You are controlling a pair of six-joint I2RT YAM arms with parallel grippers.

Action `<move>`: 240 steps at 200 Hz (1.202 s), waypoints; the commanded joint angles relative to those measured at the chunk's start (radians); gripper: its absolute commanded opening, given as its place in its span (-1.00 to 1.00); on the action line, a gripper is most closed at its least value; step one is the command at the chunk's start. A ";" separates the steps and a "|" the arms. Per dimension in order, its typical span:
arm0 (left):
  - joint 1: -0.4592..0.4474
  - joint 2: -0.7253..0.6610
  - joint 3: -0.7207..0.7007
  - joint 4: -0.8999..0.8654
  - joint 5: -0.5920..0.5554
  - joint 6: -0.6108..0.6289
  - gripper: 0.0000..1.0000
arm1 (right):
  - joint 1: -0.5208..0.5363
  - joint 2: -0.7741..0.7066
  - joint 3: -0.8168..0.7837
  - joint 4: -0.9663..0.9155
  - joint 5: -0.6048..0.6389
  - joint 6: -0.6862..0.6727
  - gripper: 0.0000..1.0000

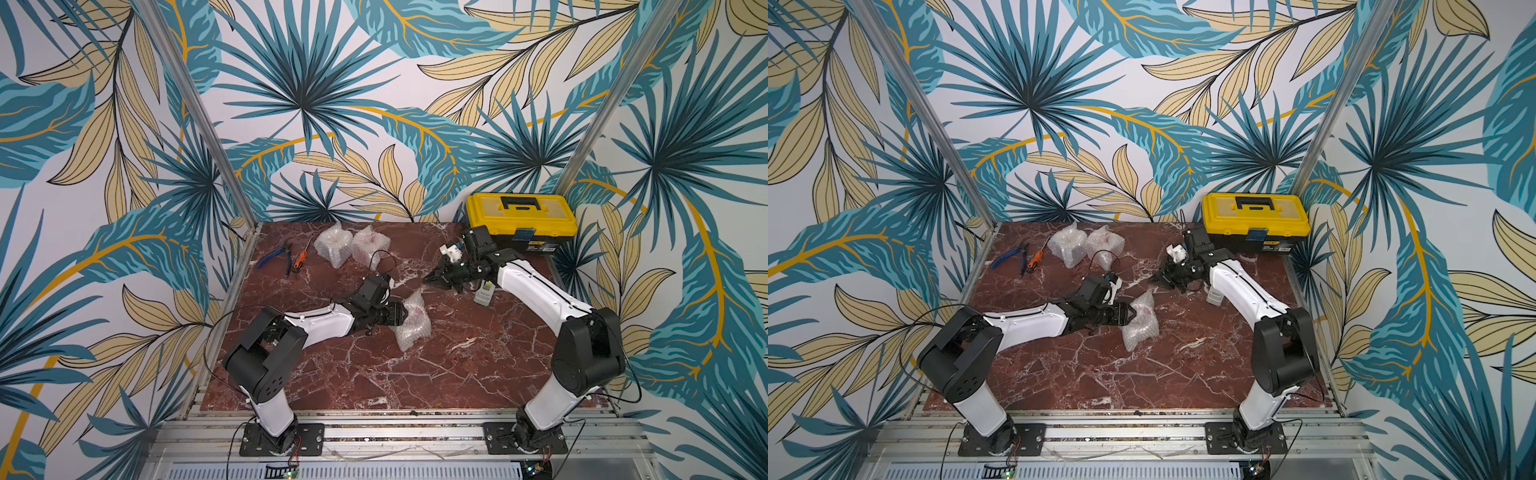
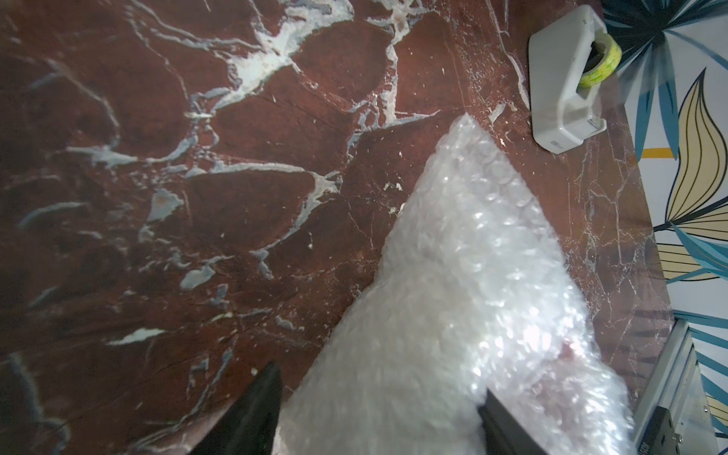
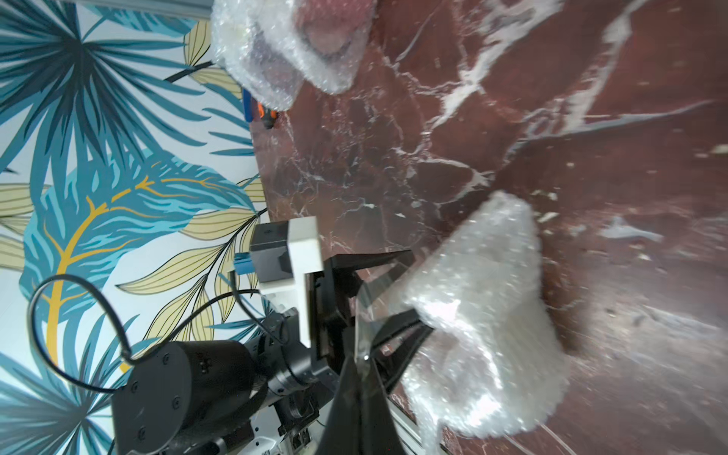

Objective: Wrap mugs in bubble wrap
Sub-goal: Stick the tape on the bubble wrap.

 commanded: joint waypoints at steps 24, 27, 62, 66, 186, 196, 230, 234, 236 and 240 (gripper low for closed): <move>-0.016 0.030 -0.025 -0.106 0.003 0.027 0.35 | 0.057 0.044 0.021 0.094 -0.078 0.048 -1.00; -0.017 0.030 -0.025 -0.106 0.003 0.027 0.35 | 0.058 0.047 0.019 0.095 -0.080 0.046 -1.00; -0.017 0.031 -0.027 -0.106 0.001 0.027 0.36 | 0.073 0.031 -0.037 0.097 -0.088 0.036 -1.00; -0.017 0.030 -0.027 -0.106 0.000 0.027 0.35 | 0.074 0.029 -0.047 0.097 -0.091 0.035 -1.00; -0.017 0.036 -0.021 -0.106 0.004 0.025 0.35 | 0.102 -0.089 -0.285 0.151 -0.118 0.061 -1.00; -0.017 0.035 -0.021 -0.107 0.003 0.025 0.35 | 0.104 -0.092 -0.299 0.158 -0.117 0.064 -1.00; -0.018 0.033 -0.024 -0.108 0.003 0.025 0.35 | 0.112 -0.077 -0.334 0.178 -0.119 0.067 -1.00; -0.018 0.033 -0.024 -0.107 0.004 0.025 0.35 | 0.113 -0.075 -0.337 0.179 -0.119 0.067 -1.00; -0.017 0.033 -0.025 -0.108 0.004 0.025 0.35 | 0.114 -0.074 -0.339 0.179 -0.119 0.067 -1.00; -0.017 0.033 -0.025 -0.107 0.003 0.025 0.35 | 0.115 -0.073 -0.342 0.179 -0.119 0.066 -1.00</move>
